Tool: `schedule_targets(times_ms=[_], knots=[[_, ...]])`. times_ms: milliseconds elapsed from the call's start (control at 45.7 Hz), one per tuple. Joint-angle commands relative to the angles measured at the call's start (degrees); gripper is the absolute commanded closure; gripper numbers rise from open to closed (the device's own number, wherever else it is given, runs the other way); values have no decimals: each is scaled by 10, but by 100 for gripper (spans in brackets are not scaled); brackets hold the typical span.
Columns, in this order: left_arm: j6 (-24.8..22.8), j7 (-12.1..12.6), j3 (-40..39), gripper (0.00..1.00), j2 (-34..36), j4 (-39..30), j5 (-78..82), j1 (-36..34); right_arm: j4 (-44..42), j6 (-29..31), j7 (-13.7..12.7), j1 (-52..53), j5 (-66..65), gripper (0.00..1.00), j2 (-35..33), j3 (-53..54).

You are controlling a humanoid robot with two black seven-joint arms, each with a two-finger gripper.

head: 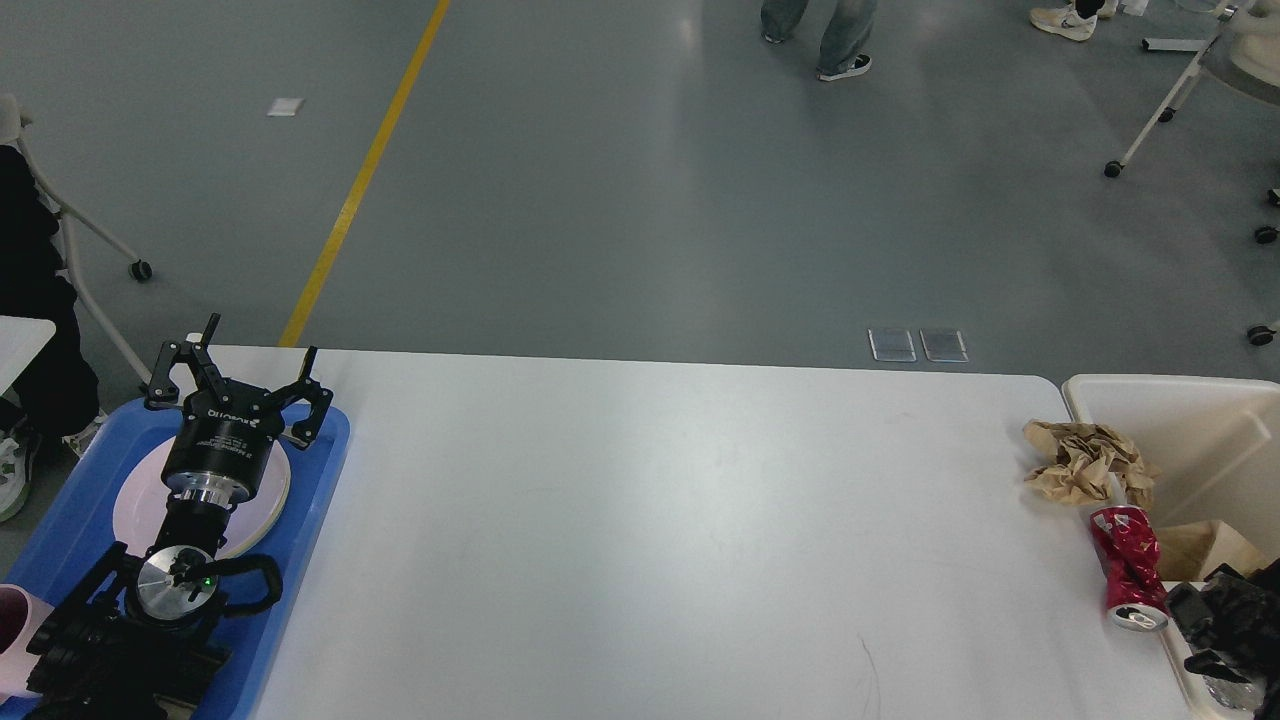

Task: Tidy desktop
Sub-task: 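Raise the right gripper and move it over the crumpled brown paper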

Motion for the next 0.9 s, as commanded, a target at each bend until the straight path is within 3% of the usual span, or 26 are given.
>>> schedule_targets(times_ms=[0,372,635,876], knots=[[0,0,0,4,0,0,0,0,2,1,0,2,0,0,0,0],[1,0,0,4,0,0,0,0,38,31,0,65,1,0,-27,4],[1,0,0,4,0,0,0,0,202,196,-6,285,-13,0,-144,-5],[0,0,0,4,-1,0,0,-1,370,427,-7,543,-169,0,-170,-11]])
